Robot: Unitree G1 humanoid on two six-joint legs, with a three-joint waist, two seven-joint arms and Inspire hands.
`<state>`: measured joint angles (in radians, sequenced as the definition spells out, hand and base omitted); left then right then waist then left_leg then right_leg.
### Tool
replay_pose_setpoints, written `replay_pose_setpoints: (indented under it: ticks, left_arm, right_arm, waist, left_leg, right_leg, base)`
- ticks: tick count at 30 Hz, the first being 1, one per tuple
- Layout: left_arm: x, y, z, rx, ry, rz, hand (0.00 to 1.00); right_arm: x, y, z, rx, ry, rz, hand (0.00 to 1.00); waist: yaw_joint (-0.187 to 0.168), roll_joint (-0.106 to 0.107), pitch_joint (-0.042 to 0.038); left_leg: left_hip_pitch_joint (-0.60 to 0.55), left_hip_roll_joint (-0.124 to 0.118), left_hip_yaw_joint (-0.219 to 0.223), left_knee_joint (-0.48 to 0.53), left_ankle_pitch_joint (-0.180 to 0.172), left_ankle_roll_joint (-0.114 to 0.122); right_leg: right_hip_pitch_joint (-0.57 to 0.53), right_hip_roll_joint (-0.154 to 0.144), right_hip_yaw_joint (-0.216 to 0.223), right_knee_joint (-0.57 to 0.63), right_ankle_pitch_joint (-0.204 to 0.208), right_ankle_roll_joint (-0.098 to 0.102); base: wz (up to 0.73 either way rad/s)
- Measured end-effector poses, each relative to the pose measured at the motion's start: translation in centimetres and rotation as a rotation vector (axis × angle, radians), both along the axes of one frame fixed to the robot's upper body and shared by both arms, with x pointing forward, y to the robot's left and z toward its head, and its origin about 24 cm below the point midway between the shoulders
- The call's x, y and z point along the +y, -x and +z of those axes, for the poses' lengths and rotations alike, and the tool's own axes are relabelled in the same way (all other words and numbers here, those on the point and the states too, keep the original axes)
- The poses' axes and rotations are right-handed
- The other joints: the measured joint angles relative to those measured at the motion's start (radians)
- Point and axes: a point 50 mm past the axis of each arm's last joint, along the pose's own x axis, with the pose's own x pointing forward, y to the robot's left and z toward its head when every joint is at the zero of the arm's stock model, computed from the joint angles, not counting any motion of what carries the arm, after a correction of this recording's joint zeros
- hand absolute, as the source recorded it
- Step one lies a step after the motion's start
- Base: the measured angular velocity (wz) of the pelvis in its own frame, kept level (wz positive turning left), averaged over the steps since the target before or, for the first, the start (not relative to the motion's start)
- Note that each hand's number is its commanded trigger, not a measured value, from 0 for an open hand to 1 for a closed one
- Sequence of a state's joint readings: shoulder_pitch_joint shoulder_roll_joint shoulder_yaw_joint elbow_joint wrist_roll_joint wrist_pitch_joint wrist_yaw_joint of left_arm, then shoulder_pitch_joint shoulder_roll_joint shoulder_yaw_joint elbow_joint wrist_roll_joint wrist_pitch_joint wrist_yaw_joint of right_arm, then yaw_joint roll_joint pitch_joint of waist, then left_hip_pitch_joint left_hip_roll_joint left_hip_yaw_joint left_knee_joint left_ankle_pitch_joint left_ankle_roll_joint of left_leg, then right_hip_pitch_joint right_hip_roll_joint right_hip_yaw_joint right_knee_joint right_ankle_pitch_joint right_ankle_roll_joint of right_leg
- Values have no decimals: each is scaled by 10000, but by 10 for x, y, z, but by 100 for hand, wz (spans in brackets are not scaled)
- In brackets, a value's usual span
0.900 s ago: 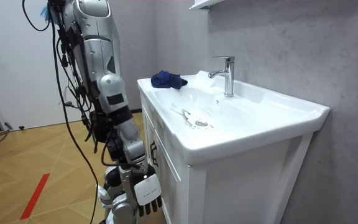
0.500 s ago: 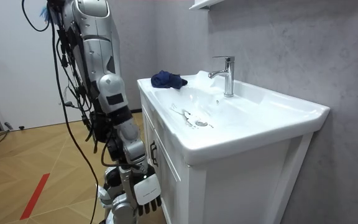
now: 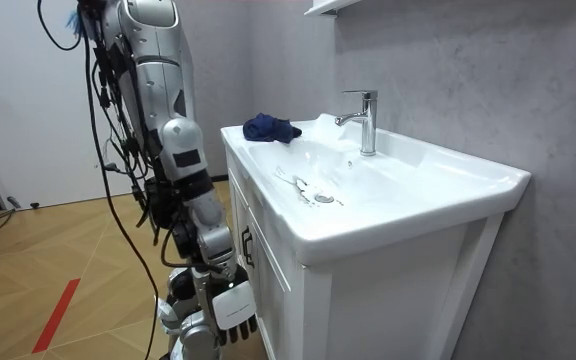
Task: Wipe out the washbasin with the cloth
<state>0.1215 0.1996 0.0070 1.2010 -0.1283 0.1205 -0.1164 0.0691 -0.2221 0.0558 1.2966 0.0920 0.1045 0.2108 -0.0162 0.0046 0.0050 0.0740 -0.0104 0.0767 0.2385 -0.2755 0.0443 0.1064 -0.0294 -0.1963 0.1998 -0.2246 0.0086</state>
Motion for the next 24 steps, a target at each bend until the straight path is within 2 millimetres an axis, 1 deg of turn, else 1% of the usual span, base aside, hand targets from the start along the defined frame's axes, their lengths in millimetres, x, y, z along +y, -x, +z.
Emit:
replay_pose_setpoints:
  ticks: [2,4,9,11,12,13,14,15,16,17,18,19,21,22,24]
  left_arm:
    - [2,7,0,-57,42,750,0]
    - [4,9,1,-216,-42,1111,0]
    - [13,9,3,-602,-403,2853,0]
    - [23,8,7,-984,-977,3867,0]
    - [26,7,8,-1084,-1144,4042,0]
    - [32,3,11,-1410,-1440,4378,0]
    - [40,-5,17,-1961,-1766,4679,0]
    - [45,-9,21,-2307,-1984,4798,0]
    - [54,-22,30,-3050,-2510,4998,0]
    - [63,-31,38,-3688,-3130,5218,0]
    - [66,-35,42,-3911,-3407,5305,0]
    - [73,-41,49,-4345,-3943,5481,0]
    - [80,-51,62,-4955,-4695,5639,0]
    - [84,-61,72,-5496,-5195,5733,0]
    - [95,-81,102,-6868,-6276,6221,0]
  right_arm:
    - [0,5,0,117,-46,-277,0]
    - [-1,5,0,111,-88,-290,0]
    - [-4,10,0,307,-55,-337,0]
    - [-5,12,1,351,-21,-387,0]
    - [-6,13,1,356,-11,-409,0]
    - [-7,14,1,393,54,-319,0]
    - [-10,17,2,449,133,-213,0]
    - [-11,18,2,465,171,-150,0]
    - [-13,18,3,466,247,-31,0]
    - [-14,17,3,440,351,154,0]
    - [-16,15,4,427,416,293,0]
    - [-18,11,5,387,545,551,0]
    - [-20,13,5,431,726,802,0]
    - [-21,16,5,477,792,941,0]
    - [-20,17,5,532,846,1183,0]
  waist:
    - [57,-4,2]
    - [93,13,2]
    - [532,85,3]
    - [593,118,3]
    - [613,146,1]
    - [727,202,0]
    - [904,256,1]
    - [985,273,4]
    - [1050,308,10]
    - [1095,367,-19]
    - [1106,382,-14]
    - [1105,449,-30]
    - [1061,460,-18]
    - [1062,546,-69]
    - [1161,509,-93]
  left_leg:
    - [59,0,-1,-6,-1,0]
    - [30,2,-74,6,-2,2]
    - [60,-10,-121,-7,-6,4]
    - [30,-29,-275,14,-5,4]
    - [29,-30,-305,31,-5,4]
    - [57,-31,-336,31,-5,4]
    - [71,-28,-339,27,-5,3]
    - [69,-30,-346,26,-3,2]
    - [61,-33,-370,38,6,2]
    - [57,-44,-387,-3,44,5]
    - [47,-49,-397,-6,49,7]
    - [33,-60,-431,2,49,7]
    - [34,-80,-547,0,52,5]
    - [38,-136,-560,1,52,4]
    - [-1,-142,-592,5,77,-21]
  right_leg:
    - [44,-4,-37,-79,14,8]
    - [114,2,-98,-138,57,5]
    - [206,12,-109,-140,64,6]
    - [255,-3,-262,-133,65,7]
    - [271,-2,-275,-136,65,7]
    - [310,1,-289,-141,65,7]
    - [320,2,-288,-143,65,7]
    - [318,-1,-297,-141,65,7]
    - [293,-4,-326,-134,65,7]
    - [232,-20,-359,-110,64,7]
    - [223,-22,-362,-111,64,7]
    - [229,-28,-385,-110,64,7]
    - [281,-36,-504,-118,61,11]
    - [283,-32,-517,-144,60,13]
    - [179,-23,-518,-133,58,12]
  base:
    - [0]
    - [7]
    - [4]
    - [16]
    - [16]
    - [5]
    - [3]
    - [0]
    - [7]
    - [6]
    - [5]
    - [7]
    - [13]
    - [7]
    - [2]
